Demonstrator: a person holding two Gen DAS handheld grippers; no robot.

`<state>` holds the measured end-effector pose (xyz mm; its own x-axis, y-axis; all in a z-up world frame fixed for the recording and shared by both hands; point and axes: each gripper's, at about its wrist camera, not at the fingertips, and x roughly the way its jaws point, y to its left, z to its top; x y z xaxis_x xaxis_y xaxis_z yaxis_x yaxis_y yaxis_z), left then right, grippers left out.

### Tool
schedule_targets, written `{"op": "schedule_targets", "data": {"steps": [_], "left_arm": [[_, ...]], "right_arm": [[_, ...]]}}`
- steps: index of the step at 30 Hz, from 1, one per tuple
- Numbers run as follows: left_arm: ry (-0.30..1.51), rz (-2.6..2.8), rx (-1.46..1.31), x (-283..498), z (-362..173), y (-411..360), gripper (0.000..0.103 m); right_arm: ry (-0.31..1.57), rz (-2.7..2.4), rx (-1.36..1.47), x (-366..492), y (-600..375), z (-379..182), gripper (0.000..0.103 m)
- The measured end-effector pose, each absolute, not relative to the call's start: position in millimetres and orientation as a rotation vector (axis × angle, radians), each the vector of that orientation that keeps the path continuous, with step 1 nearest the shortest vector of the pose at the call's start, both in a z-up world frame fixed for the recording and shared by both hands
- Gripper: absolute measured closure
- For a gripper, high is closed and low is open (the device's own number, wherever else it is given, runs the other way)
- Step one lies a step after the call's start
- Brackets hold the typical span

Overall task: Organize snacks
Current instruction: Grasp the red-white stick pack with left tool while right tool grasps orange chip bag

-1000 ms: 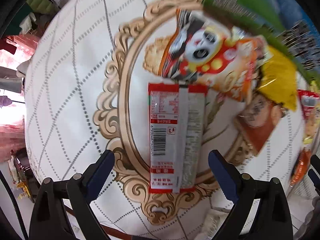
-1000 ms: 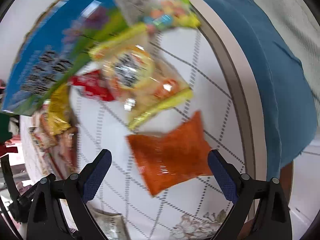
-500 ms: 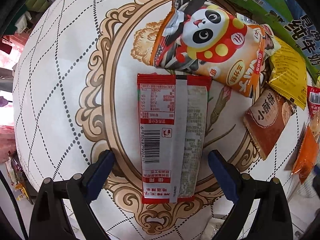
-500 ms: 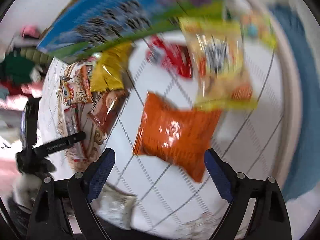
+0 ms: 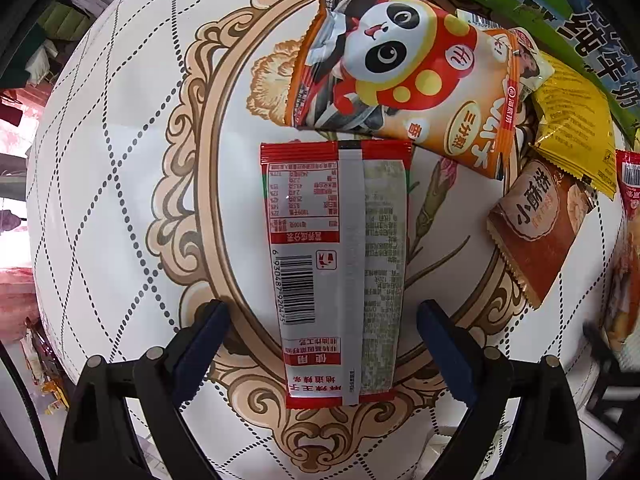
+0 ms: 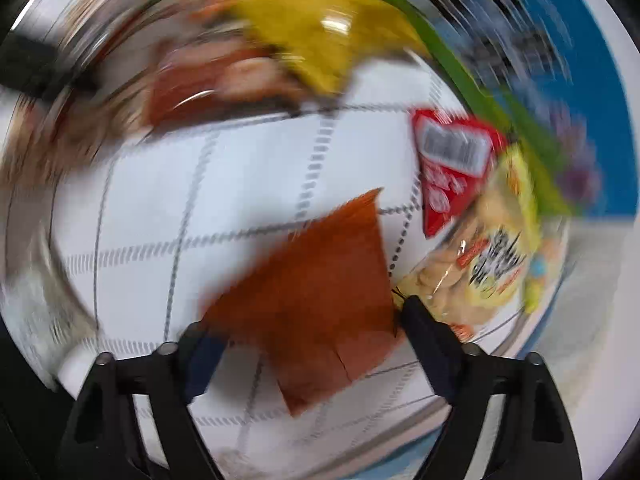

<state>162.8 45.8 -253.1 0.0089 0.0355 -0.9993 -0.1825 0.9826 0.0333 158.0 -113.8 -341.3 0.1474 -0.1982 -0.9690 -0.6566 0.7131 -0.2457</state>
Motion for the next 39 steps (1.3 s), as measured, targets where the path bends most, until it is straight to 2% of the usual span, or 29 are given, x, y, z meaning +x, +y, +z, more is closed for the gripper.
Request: {"op": "schedule_targets", "data": {"steps": [4,7,16,18,19,21,25,26,29,32,39], "left_arm": [[1.552,0.169,-0.131,162.9,-255.1,48.9,0.007],[1.552,0.17,-0.137,163.3,-257.3,49.3,0.007],[1.547,0.172,-0.108,171.1,-255.6,45.8,0.007],[1.547,0.173,-0.102,172.0,-252.7,41.9,0.007],[1.546,0.172,-0.103,172.2,-251.7,40.3,0.007],[1.531,0.167,-0.11,172.1,-249.4,39.4,0.01],[1.504,0.145,-0.133,166.0,-240.7,37.7,0.052],[1.507,0.136,-0.133,164.1,-238.8,36.0,0.054],[1.53,0.099,-0.188,156.9,-239.5,36.8,0.055],[1.536,0.083,-0.232,157.0,-245.9,41.4,0.049],[1.539,0.122,-0.222,163.1,-250.8,37.8,0.049]], "right_arm": [[1.561,0.252,-0.115,205.7,-164.2,-330.6,0.018],[1.56,0.257,0.085,214.5,-188.5,-320.2,0.018],[1.473,0.366,-0.328,195.4,-154.3,-303.1,0.017],[1.456,0.347,-0.397,186.3,-142.0,-309.1,0.025],[1.459,0.322,-0.381,186.8,-142.8,-313.5,0.04],[1.5,0.257,-0.271,187.1,-147.6,-320.7,0.04],[1.574,0.213,0.025,183.6,-175.3,-322.8,0.04],[1.598,0.226,0.103,182.2,-181.7,-323.6,0.04],[1.628,0.228,0.197,173.9,-200.5,-323.6,0.038],[1.605,0.209,0.165,174.0,-200.7,-320.7,0.036],[1.585,0.186,0.102,144.6,-167.6,-324.5,0.034]]}}
